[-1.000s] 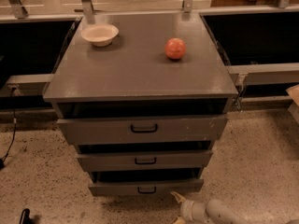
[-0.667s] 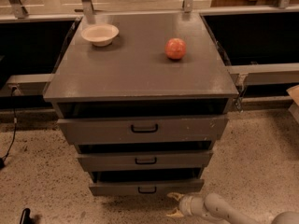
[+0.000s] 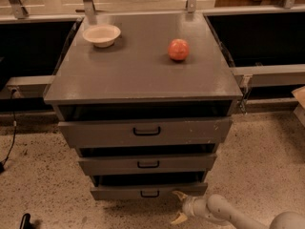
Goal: Close bottom drawer
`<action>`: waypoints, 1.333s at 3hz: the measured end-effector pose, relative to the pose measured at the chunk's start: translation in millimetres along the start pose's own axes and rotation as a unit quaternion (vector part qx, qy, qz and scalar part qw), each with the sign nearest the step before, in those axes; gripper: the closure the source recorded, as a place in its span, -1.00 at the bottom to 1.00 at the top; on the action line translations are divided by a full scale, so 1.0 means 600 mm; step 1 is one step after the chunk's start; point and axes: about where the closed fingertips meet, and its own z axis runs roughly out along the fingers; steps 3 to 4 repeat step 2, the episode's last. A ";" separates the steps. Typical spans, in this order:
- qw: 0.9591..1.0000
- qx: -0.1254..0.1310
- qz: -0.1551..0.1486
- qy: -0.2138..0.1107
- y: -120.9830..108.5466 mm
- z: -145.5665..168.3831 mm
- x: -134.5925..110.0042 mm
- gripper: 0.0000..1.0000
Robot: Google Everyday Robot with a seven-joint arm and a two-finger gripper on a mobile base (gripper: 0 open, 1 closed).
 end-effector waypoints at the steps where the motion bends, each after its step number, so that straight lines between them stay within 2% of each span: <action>1: 1.000 0.000 0.000 0.000 0.000 0.000 0.000 -1.00; 4: 1.000 0.000 0.000 0.000 0.000 0.000 0.000 -1.00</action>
Offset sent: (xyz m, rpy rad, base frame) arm 0.0000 0.0000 0.0000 0.0000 0.0000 0.0000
